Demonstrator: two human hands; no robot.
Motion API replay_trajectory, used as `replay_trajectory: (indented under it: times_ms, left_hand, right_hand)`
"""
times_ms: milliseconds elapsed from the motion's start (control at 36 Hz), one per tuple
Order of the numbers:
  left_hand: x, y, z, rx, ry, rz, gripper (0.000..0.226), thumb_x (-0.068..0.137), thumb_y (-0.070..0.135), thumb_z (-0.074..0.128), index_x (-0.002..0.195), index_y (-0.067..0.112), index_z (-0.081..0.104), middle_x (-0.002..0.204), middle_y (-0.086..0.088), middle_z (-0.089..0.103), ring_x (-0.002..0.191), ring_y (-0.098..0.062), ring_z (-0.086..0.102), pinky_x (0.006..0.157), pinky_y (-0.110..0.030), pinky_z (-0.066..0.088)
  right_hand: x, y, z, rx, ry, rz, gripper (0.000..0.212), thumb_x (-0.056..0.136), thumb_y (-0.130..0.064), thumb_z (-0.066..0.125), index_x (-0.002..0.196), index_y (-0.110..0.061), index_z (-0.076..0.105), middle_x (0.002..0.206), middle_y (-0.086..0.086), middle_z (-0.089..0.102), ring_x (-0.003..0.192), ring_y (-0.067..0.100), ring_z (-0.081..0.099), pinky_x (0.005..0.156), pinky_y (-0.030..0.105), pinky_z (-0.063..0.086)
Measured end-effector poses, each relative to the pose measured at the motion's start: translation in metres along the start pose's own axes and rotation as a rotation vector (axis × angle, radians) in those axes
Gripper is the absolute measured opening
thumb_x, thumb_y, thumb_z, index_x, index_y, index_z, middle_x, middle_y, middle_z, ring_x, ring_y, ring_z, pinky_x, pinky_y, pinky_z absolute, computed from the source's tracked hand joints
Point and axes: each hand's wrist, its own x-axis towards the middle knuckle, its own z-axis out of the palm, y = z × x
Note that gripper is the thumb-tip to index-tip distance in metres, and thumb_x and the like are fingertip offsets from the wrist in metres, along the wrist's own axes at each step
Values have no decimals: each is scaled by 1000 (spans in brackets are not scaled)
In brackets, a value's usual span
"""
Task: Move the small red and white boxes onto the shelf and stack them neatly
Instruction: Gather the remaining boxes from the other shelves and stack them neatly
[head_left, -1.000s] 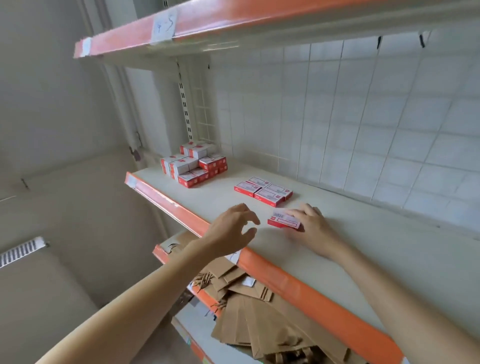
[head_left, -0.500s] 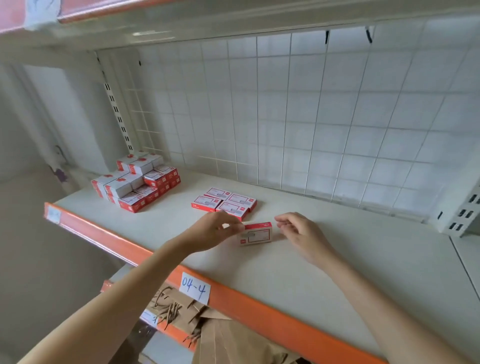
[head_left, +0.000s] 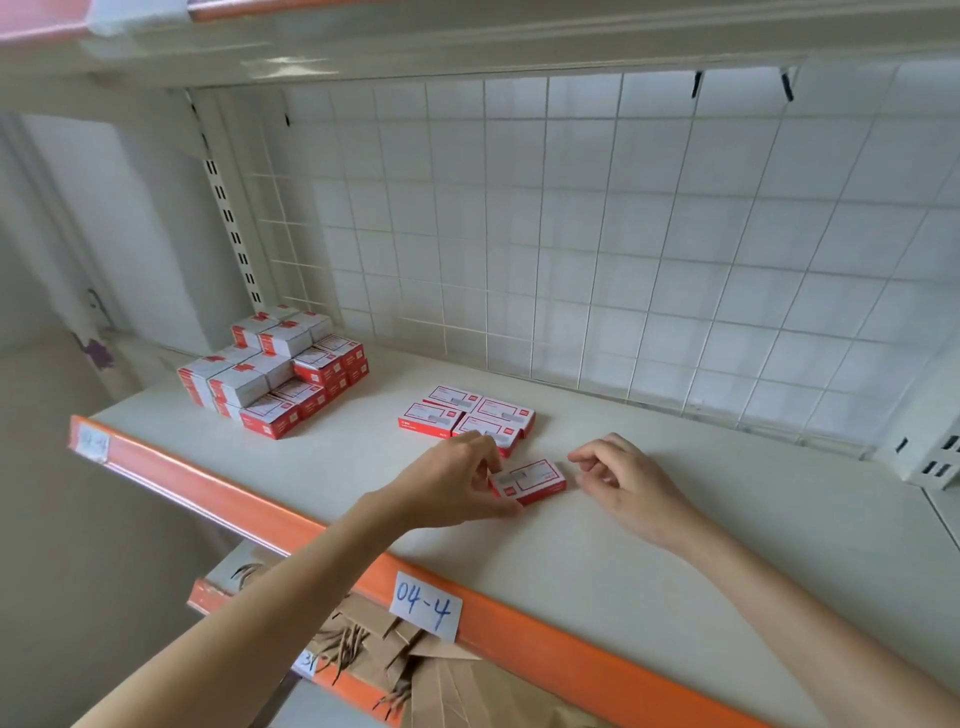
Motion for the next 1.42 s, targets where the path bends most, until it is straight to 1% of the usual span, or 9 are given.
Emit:
replay_trajectory:
  times_ms: [139,250,333,444,583,750,1111,1278,1417]
  left_hand:
    - [-6,-3,-1,53,-32,-5,53,67,59,73,87,15,53,86,5,52,76,-17,48,68,-31,42]
    - [-12,2,-7,-46,-136,213,43,74,44,75,103,15,65,85,3,57,72,-11,47,63,-15,37]
    - [-12,-3,-11,-41,-129,243,32,81,35,71,107,17,67,88,0,61,73,-9,50,64,-11,38]
    - [-11,-18,-18,-19,-49,228,15,85,25,68,94,14,70,85,0,63,73,-11,56,68,-24,47]
    - [-20,-46,-34,-10,-1,186,11,85,18,66,86,10,72,81,-4,66,70,-11,58,66,-21,47]
    - [-36,-82,-54,22,12,145,12,85,24,66,85,14,72,80,1,67,70,-9,60,68,-24,49]
    - [-39,-108,-62,24,9,226,13,85,23,63,84,13,71,80,-2,66,69,-12,59,67,-22,47]
    - [-17,-94,-56,46,-46,336,12,84,19,62,80,10,70,76,-3,66,62,-8,48,58,-7,33]
    - [5,-64,-40,31,-119,440,9,83,22,64,80,15,69,71,9,58,58,-2,48,61,-23,44]
  right_hand:
    - [3,-19,5,-92,-32,-27,9,88,-16,60,80,-16,55,82,-4,53,69,-1,48,67,10,35]
    - [4,-35,7,-115,-86,32,24,86,-39,62,86,-15,59,85,-6,54,74,0,48,67,14,36]
    - [3,-44,6,-245,-179,93,42,76,-55,65,100,-22,55,98,-9,50,90,6,49,78,24,41]
    - [4,-56,10,-362,-163,37,38,78,-42,65,108,-22,52,101,-11,45,105,10,46,87,25,40]
    - [23,-77,22,-348,-57,-81,40,80,-38,65,112,-16,54,111,-8,48,112,11,44,91,23,37]
    - [58,-102,55,-445,-83,-165,46,81,-35,64,122,-15,54,124,2,49,119,18,38,98,25,29]
    - [88,-120,92,-562,-102,-112,50,84,-37,59,130,-20,51,118,2,44,119,21,34,95,30,31]
    - [70,-118,63,-436,-24,-12,44,87,-34,59,127,-18,54,115,4,49,116,19,42,99,33,35]
    - [36,-104,34,-451,-45,86,36,89,-27,57,122,-13,56,112,4,53,105,18,52,89,24,38]
